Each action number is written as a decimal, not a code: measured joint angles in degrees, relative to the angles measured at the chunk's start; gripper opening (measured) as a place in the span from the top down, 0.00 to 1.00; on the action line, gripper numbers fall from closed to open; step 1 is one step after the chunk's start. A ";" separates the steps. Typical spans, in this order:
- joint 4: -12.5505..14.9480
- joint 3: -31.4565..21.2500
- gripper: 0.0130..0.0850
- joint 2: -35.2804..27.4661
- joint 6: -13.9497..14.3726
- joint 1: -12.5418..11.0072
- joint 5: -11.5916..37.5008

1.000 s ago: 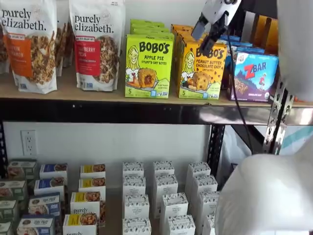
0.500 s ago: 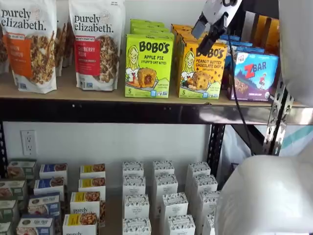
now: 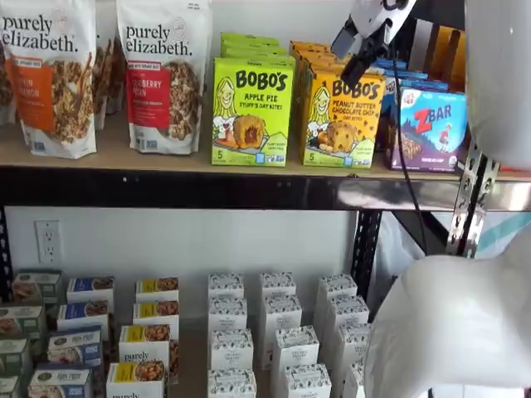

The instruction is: Pick up the orange box on the top shelf, the fifth box from the left

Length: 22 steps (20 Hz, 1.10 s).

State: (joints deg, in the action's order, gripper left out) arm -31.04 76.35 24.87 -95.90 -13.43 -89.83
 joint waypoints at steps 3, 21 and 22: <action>0.11 0.52 0.00 -0.75 -0.14 0.09 1.83; 4.90 5.78 0.00 -9.30 -3.87 -0.90 4.18; 5.08 5.59 0.00 -9.42 -4.03 -0.90 4.46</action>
State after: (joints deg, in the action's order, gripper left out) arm -25.96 81.94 15.46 -99.93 -14.32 -85.37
